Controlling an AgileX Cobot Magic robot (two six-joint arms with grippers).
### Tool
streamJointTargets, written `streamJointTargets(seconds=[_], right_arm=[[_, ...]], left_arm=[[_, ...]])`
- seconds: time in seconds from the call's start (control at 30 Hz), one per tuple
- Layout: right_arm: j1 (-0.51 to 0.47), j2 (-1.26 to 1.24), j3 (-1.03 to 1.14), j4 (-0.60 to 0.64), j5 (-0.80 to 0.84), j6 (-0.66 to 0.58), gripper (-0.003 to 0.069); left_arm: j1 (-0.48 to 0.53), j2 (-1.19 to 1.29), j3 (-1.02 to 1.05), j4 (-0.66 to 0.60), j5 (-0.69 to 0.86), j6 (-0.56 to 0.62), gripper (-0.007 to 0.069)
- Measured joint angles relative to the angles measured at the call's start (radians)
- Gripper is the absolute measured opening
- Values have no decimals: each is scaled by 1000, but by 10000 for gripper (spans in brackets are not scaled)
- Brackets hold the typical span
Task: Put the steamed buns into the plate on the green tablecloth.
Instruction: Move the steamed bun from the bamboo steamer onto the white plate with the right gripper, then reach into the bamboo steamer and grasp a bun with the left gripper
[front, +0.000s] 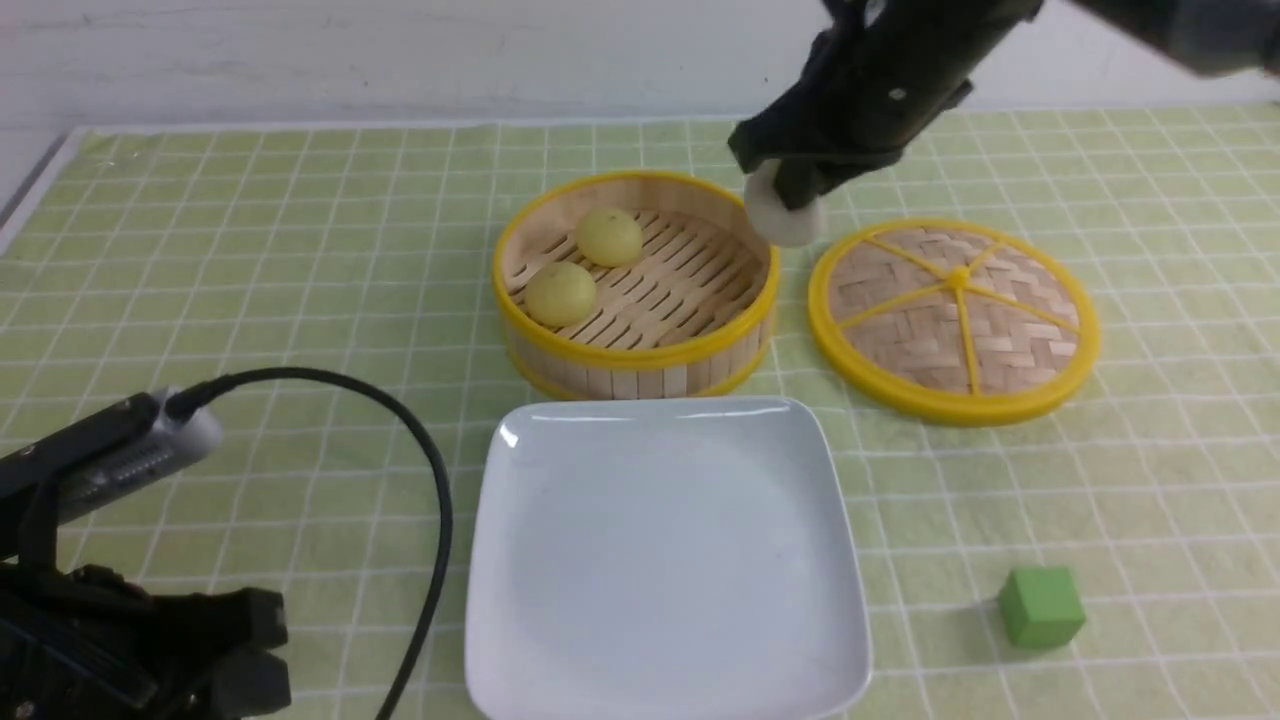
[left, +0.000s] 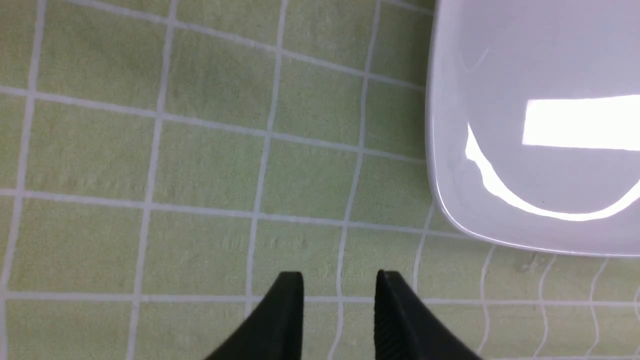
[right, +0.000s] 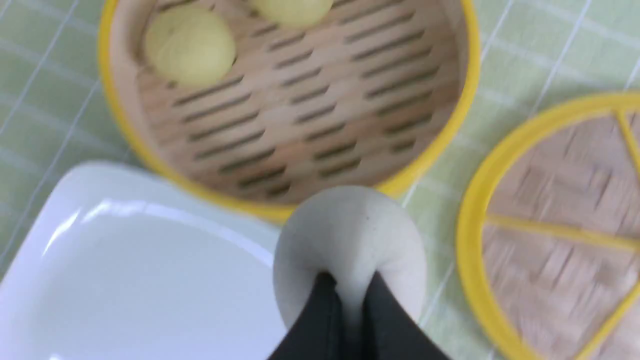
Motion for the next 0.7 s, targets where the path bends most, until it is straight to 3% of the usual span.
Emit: streamJointTargets(seconds=[0.13, 0.3, 0.37, 0.43, 0.47, 0.5, 0.53, 0.63, 0.7], right_arm=[[36, -63, 246, 75, 8, 0, 22], [99, -16, 484, 101, -210, 1, 62], [117, 28, 546, 111, -313, 2, 153], [118, 41, 549, 124, -334, 16, 276], [118, 41, 548, 125, -335, 16, 303], [112, 40, 530, 125, -305, 40, 425], [107, 39, 512, 125, -269, 49, 489], [82, 14, 439, 121, -124, 55, 622], [60, -36, 379, 106, -20, 55, 652]], left_arm=[[0, 0, 0, 0, -5, 0, 236], [0, 0, 0, 0, -7, 0, 236], [0, 0, 0, 0, -8, 0, 236], [0, 0, 0, 0, -8, 0, 236], [0, 0, 0, 0, -8, 0, 236], [0, 0, 0, 0, -8, 0, 236], [0, 0, 0, -1, -8, 0, 238], [0, 0, 0, -14, -9, 0, 239], [0, 0, 0, -26, -19, 0, 239]])
